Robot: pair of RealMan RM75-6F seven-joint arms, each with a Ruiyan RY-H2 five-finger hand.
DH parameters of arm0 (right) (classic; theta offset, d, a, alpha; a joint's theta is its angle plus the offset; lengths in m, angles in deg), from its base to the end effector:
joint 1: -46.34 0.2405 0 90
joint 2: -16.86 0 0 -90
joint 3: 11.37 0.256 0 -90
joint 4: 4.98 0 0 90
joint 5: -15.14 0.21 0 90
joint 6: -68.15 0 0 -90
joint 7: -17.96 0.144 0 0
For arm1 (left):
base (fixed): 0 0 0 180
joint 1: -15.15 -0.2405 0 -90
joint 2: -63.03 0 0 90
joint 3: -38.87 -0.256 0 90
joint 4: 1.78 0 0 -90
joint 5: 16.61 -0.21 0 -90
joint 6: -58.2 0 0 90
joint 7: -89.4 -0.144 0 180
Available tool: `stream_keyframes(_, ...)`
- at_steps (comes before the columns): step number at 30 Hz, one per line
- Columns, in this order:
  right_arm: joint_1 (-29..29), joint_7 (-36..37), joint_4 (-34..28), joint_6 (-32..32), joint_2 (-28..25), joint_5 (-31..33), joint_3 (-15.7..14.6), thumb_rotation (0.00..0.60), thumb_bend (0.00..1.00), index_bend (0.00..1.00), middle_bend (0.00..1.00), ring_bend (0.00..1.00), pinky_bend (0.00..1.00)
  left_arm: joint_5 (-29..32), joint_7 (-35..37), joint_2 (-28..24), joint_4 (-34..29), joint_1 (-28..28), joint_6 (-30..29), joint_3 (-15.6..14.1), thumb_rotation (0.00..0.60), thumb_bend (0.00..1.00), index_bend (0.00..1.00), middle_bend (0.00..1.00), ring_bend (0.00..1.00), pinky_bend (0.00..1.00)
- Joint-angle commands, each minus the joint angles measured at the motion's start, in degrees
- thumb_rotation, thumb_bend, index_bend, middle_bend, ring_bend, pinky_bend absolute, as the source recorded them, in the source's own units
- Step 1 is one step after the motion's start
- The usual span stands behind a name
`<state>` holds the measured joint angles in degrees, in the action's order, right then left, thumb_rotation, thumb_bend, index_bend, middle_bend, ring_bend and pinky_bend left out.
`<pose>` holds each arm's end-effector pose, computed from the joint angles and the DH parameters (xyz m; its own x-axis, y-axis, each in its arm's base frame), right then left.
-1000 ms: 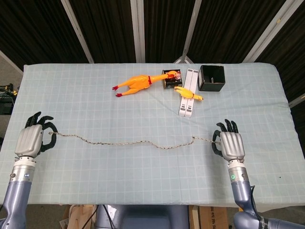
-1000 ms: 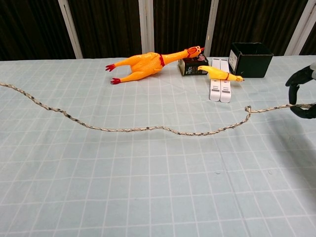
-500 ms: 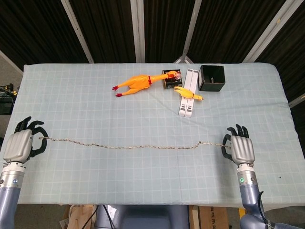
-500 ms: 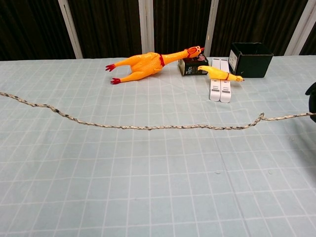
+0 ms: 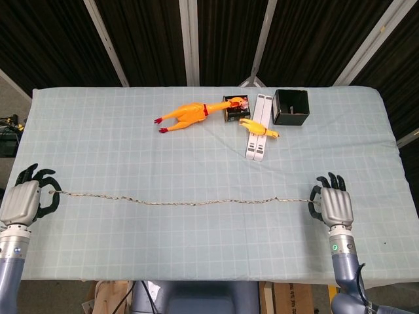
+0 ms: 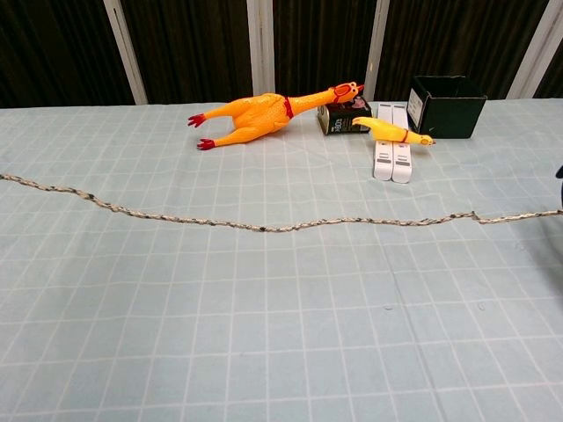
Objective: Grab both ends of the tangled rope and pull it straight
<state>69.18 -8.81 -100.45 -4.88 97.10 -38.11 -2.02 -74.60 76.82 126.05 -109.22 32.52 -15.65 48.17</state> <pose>-0.2637 -0.2748 0.0598 0.3859 -0.1962 0.9014 -0.8982 0.1431 0.4157 -0.2695 0.2497 0.1421 0.2638 0.1214 0.9569 0.9428 0.1771 -0.2824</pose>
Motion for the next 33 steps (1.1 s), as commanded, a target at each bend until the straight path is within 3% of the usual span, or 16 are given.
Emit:
stream_keyframes(1,-0.1,0.0,0.4,0.1,0.3,0.0,-0.1,0.6,0.46,0.65,0.23,0.0,0.0,0.2,0.3,0.1,0.3,0.0,0.2,0.0,0.6,0.66,0.64,0.21,0.03,0.01)
stream_keyframes(23,-0.9,0.4,2.6,0.6,0.7,1.0,0.4,0.6,0.46,0.65,0.23,0.0,0.0,0.8,1.6,1.0,3.3,-1.0,1.0,-0.7,0.6,0.66,0.64,0.21,0.03,0.01)
stream_keyframes(33,-1.0,0.4,4.4,1.2,2.2,1.6,0.3,0.6,0.46,0.65,0.23,0.0,0.0,1.9,-0.5,4.4,6.2,-0.6,1.9,-1.6,0.6,0.66,0.64,0.21,0.03,0.01)
